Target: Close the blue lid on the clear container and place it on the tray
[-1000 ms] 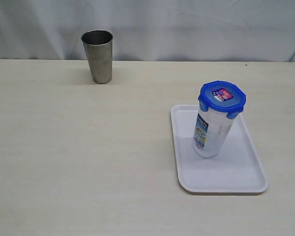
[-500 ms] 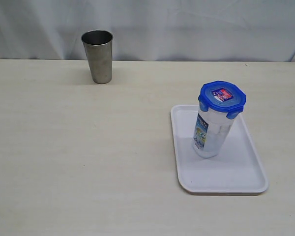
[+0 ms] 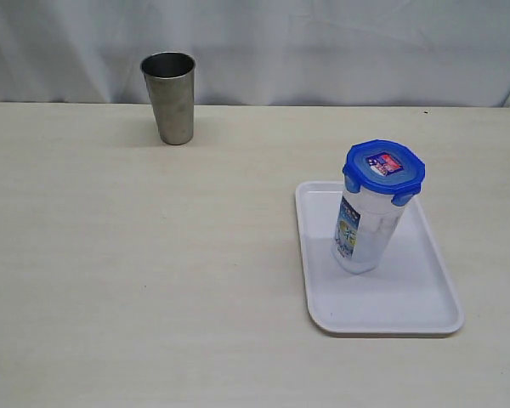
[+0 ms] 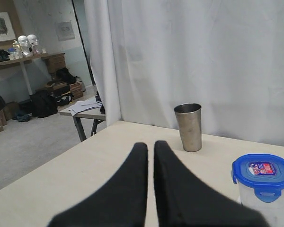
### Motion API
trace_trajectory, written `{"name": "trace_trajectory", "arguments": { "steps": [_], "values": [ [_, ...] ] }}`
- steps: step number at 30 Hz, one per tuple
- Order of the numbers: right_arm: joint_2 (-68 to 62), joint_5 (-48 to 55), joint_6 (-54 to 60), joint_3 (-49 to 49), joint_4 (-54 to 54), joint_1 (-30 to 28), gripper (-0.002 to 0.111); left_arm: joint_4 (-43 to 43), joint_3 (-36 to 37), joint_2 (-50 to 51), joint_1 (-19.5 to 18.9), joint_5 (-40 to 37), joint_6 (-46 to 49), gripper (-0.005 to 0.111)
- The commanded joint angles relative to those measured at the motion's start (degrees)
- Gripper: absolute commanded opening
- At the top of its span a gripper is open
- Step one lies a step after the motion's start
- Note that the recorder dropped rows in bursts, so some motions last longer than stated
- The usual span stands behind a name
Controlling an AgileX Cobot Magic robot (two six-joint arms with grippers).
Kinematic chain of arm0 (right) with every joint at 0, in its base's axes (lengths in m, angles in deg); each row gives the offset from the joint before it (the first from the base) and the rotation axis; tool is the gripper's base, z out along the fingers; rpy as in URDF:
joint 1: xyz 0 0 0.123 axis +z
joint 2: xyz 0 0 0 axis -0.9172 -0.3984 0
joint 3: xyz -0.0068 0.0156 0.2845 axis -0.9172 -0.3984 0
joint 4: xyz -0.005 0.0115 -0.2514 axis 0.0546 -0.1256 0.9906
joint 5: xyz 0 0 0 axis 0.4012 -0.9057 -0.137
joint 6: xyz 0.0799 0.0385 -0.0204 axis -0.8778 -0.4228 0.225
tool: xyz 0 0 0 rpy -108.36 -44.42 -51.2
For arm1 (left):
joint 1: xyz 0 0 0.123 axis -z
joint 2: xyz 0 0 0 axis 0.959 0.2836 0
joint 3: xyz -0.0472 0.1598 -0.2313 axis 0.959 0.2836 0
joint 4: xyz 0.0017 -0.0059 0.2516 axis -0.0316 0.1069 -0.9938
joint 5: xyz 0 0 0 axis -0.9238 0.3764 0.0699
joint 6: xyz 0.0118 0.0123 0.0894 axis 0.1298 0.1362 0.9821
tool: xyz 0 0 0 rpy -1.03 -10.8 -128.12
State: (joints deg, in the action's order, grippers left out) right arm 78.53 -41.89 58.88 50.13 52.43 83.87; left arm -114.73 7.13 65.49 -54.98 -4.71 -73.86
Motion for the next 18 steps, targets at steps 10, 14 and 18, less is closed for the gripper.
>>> {"name": "trace_trajectory", "arguments": {
  "steps": [10, 14, 18],
  "values": [
    [0.26, -0.48, -0.25, -0.21, -0.31, 0.08, 0.005, 72.95, 9.45, -1.75, -11.11, -5.79, 76.76, 0.000],
    [0.26, -0.48, -0.25, -0.21, -0.31, 0.08, 0.005, 74.16, 9.45, -3.48, -12.87, -8.56, 83.99, 0.000],
    [0.26, -0.23, -0.25, -0.21, -0.31, 0.08, 0.005, 79.66, 9.45, -3.48, -12.87, -11.70, 96.97, 0.000]
  ]
}}
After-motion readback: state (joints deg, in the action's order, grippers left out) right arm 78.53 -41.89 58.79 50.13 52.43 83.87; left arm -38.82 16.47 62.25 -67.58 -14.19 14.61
